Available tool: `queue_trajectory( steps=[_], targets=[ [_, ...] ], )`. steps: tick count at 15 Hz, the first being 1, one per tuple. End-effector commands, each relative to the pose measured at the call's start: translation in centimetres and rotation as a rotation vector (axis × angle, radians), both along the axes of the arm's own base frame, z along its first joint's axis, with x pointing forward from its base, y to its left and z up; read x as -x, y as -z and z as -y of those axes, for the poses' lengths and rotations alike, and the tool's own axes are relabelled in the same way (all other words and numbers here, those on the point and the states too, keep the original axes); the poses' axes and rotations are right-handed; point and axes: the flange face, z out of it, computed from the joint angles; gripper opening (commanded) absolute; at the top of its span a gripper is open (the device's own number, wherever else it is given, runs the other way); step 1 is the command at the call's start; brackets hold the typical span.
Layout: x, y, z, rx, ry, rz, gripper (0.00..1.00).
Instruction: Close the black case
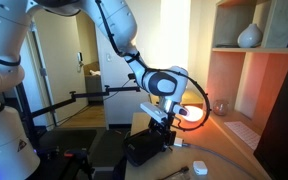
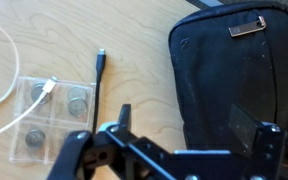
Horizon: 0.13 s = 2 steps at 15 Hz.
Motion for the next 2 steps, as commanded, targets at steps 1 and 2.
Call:
queue_trajectory(
  steps=[1, 2],
  targets=[
    [-0.03, -0.01, -0.06, 0.000, 0.000, -0.001, 1.00],
    [-0.02, -0.01, -0.08, 0.000, -0.001, -0.001, 1.00]
  ],
)
